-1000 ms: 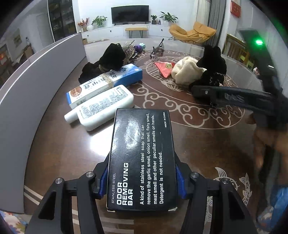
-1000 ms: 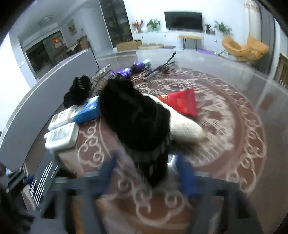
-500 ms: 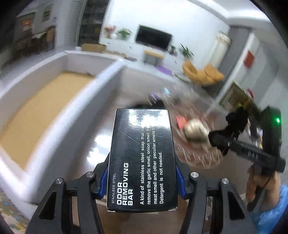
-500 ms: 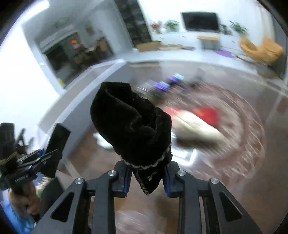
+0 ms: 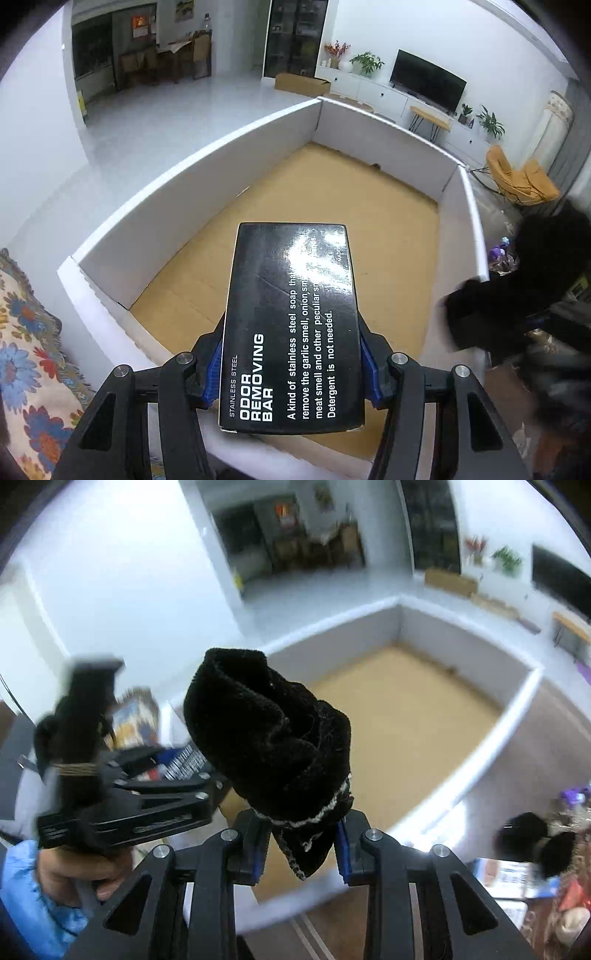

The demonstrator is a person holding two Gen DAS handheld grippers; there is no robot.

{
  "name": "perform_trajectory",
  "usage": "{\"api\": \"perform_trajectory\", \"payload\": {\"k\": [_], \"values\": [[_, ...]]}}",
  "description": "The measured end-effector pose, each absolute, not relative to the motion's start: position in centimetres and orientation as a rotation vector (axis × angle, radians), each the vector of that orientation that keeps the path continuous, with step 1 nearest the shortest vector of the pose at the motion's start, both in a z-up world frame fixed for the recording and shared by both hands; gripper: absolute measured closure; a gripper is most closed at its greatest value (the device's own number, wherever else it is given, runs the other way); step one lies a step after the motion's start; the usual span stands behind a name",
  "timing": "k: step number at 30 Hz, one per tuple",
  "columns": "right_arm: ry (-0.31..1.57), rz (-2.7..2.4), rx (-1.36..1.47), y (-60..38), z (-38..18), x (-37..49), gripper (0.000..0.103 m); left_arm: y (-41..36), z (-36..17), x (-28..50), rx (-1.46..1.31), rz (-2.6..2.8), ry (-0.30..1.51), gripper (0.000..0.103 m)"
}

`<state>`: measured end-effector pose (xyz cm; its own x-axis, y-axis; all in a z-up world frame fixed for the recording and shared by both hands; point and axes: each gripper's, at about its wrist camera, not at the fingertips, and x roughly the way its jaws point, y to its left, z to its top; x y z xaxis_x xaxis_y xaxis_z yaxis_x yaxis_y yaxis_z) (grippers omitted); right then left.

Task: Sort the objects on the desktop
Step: 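Carry the box with the left tool and the black hat with the right tool into the bin, then release both items in the bin and return both tools to the table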

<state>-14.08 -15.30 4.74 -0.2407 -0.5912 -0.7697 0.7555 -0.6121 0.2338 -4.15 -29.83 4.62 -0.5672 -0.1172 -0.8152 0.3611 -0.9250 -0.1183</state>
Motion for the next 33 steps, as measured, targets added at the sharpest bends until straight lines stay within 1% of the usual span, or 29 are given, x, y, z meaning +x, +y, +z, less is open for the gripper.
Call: {"api": "perform_trajectory", "payload": {"k": [2, 3, 4, 5, 6, 7, 9, 11, 13, 14, 16, 17, 19, 20, 21, 23, 25, 29, 30, 33], "values": [[0.232, -1.928, 1.181, -17.0, 3.2, -14.8, 0.063, -29.9, 4.1, -4.6, 1.281, -2.513, 0.400, 0.043], [0.222, -1.918, 1.212, -17.4, 2.5, -15.2, 0.048, -29.9, 4.0, -4.8, 1.278, -2.502, 0.415, 0.036], [0.201, -1.919, 1.228, -17.5, 2.1, -15.6, 0.038, -30.0, 3.9, -4.8, 1.273, -2.487, 0.424, 0.034], [0.170, -1.942, 1.224, -17.1, 2.1, -15.8, 0.036, -30.0, 4.0, -4.7, 1.261, -2.483, 0.433, 0.026], [0.123, -1.961, 1.205, -16.3, 2.6, -15.8, 0.031, -29.9, 4.2, -4.7, 1.241, -2.486, 0.439, 0.018], [0.092, -1.974, 1.190, -15.5, 2.9, -16.1, 0.024, -29.8, 4.4, -4.6, 1.216, -2.493, 0.436, 0.016], [0.029, -2.032, 1.141, -13.2, 3.8, -16.5, 0.018, -29.0, 5.0, -4.4, 1.154, -2.517, 0.407, 0.016], [-0.011, -2.095, 1.088, -10.4, 4.9, -16.6, 0.015, -27.7, 6.1, -3.8, 1.115, -2.557, 0.387, 0.016], [-0.040, -2.168, 1.039, -6.5, 5.5, -16.3, 0.010, -25.3, 7.3, -3.2, 1.094, -2.625, 0.361, 0.016], [-0.044, -2.195, 1.026, -4.6, 6.4, -15.0, 0.010, -24.3, 7.6, -2.9, 1.091, -2.656, 0.351, 0.016], [-0.028, -2.280, 1.005, -0.9, 6.6, -14.5, 0.009, -20.1, 8.7, -2.4, 1.109, -2.780, 0.333, 0.015], [-0.019, -2.317, 1.006, 1.2, 6.3, -14.2, 0.009, -18.5, 9.1, -1.5, 1.126, -2.835, 0.317, 0.014], [-0.012, -2.395, 1.046, 6.4, 4.8, -13.0, 0.009, -13.7, 9.3, -1.2, 1.190, -2.953, 0.243, 0.008], [-0.014, -2.417, 1.072, 8.2, 4.3, -12.8, 0.009, -11.9, 9.1, -1.1, 1.216, -2.987, 0.208, 0.003], [-0.012, -2.448, 1.123, 10.7, 3.1, -12.3, 0.009, -9.4, 8.4, -1.2, 1.252, -3.024, 0.168, 0.000], [0.020, -2.505, 1.239, 15.0, 0.8, -11.6, 0.009, -5.9, 6.5, -1.3, 1.343, -3.049, 0.106, 0.000], [0.046, -2.543, 1.320, 17.9, -0.9, -11.1, 0.009, -3.2, 3.4, -2.4, 1.459, -2.993, -0.001, 0.000], [0.129, -2.579, 1.431, 21.9, -3.5, -10.2, 0.009, 0.0, -2.2, -5.8, 1.649, -2.797, -0.155, 0.000], [0.147, -2.586, 1.425, 21.8, -4.0, -9.9, 0.009, 0.2, -3.5, -6.4, 1.688, -2.742, -0.177, 0.001], [0.176, -2.606, 1.370, 22.6, -4.0, -9.2, 0.007, 0.5, -4.2, -7.7, 1.671, -2.739, -0.094, 0.002]]}}
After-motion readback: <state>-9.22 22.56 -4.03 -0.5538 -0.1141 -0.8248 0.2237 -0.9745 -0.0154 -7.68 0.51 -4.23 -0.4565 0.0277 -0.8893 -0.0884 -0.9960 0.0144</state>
